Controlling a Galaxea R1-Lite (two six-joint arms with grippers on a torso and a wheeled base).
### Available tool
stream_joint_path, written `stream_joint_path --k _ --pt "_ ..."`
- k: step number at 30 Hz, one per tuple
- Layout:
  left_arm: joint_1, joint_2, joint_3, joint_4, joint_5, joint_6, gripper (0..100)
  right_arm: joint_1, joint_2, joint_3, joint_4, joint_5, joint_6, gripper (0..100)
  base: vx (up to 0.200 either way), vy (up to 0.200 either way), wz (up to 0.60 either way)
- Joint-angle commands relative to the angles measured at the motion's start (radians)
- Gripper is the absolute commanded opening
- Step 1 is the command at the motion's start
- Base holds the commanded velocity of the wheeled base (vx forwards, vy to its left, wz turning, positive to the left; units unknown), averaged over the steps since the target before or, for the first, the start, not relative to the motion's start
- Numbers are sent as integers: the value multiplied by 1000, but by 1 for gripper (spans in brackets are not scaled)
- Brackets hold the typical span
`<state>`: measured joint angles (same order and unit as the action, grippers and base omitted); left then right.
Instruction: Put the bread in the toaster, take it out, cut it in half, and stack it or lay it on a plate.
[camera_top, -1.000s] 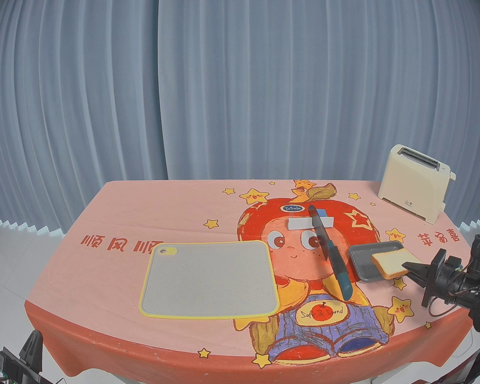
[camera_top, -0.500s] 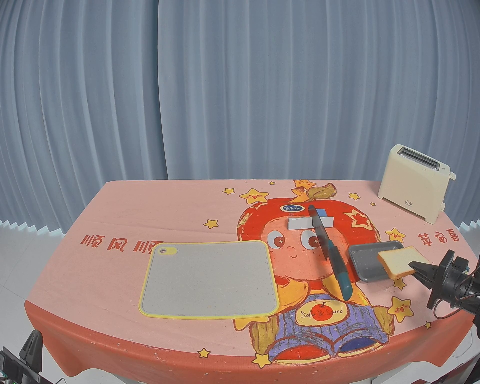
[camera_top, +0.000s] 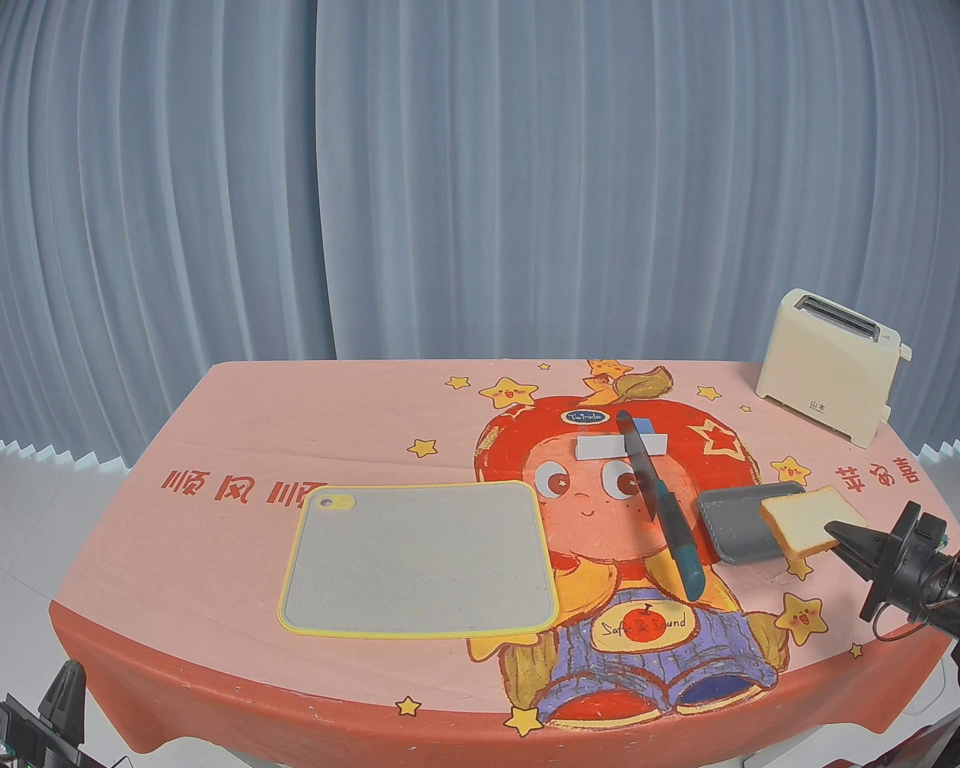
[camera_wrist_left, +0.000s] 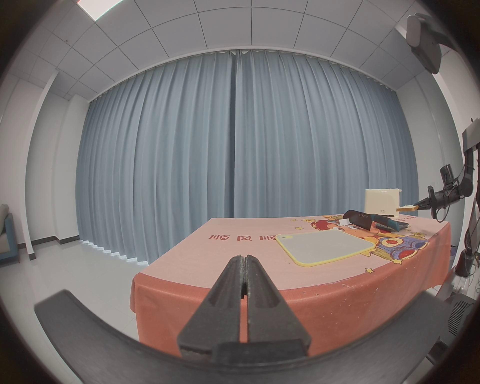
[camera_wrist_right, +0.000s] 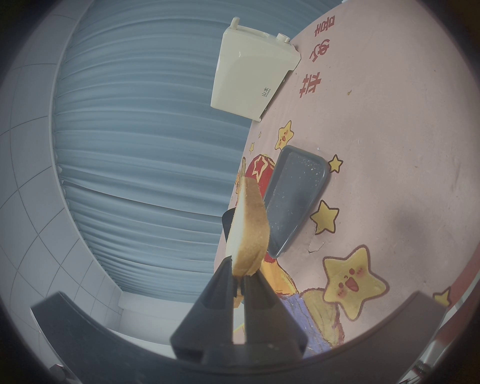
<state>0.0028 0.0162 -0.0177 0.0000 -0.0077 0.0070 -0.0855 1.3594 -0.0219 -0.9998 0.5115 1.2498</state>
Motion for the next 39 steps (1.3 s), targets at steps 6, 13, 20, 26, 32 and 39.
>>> stream_joint_path --k 6,13,20,26,32,39 --pt "0 -16 18 0 0 1 0 6 -54 5 0 -1 0 0 0 0 0" --pt "0 -16 18 0 0 1 0 10 -77 11 1 -1 0 0 0 0 0" --pt "0 -16 18 0 2 2 0 23 -80 17 1 -1 2 0 0 0 0" --pt "0 -16 18 0 2 1 0 24 -85 19 1 -1 0 0 0 -67 0" --pt "0 -16 18 0 2 -1 0 24 -80 19 1 -1 2 0 0 -200 0" --pt "0 -16 18 0 2 -2 0 26 -80 19 3 1 0 0 0 -200 0"
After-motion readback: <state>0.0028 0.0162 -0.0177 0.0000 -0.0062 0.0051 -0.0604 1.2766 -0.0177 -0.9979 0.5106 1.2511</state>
